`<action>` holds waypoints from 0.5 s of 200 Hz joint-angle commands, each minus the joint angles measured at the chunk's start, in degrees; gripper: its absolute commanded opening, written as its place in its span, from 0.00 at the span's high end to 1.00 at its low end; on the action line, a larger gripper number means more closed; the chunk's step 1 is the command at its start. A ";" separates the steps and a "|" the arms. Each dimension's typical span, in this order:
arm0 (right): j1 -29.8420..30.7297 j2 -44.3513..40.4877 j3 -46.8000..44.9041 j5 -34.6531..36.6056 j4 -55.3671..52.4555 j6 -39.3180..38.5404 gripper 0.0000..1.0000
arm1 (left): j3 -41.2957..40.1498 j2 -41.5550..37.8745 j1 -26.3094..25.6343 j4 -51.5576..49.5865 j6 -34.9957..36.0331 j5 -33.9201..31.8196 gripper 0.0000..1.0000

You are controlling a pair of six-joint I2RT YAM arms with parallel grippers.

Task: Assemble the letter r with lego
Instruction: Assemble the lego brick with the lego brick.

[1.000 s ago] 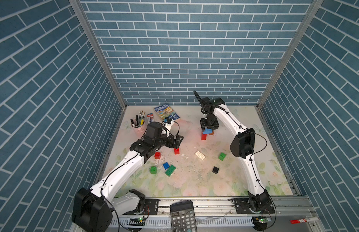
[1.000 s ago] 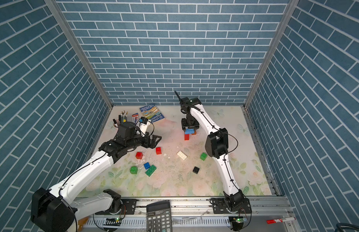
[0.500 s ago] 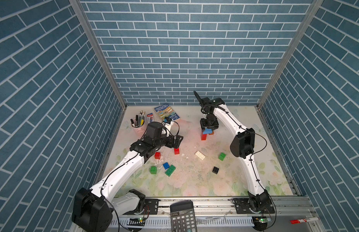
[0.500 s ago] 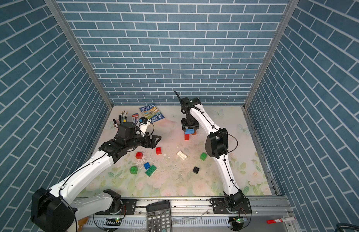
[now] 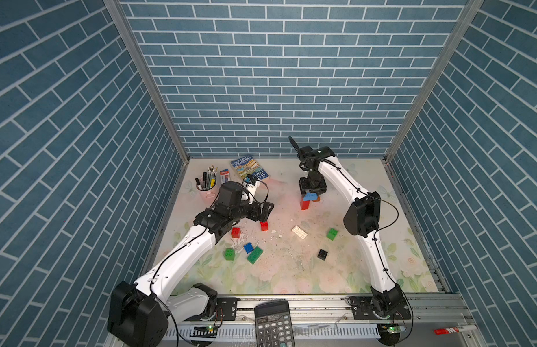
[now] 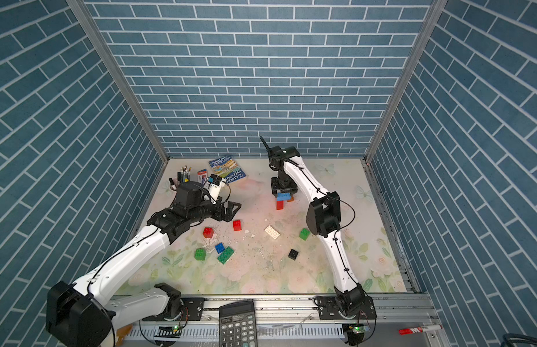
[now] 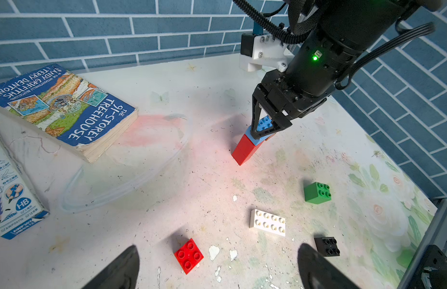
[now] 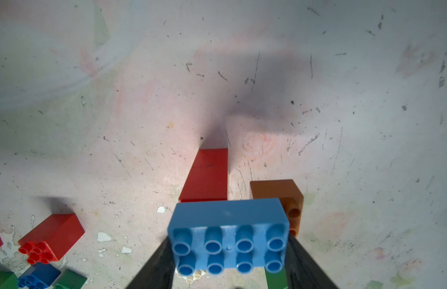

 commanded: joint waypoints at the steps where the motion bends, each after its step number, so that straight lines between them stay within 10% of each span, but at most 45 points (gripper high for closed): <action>1: 0.26 2.97 -0.15 2.06 -2.91 0.45 0.77 | 1.54 0.40 0.40 -0.59 1.31 -0.28 0.01; 100: -0.08 6.67 -2.57 3.16 -3.50 -4.41 0.78 | 2.26 -0.14 0.49 -2.39 1.69 -0.85 0.00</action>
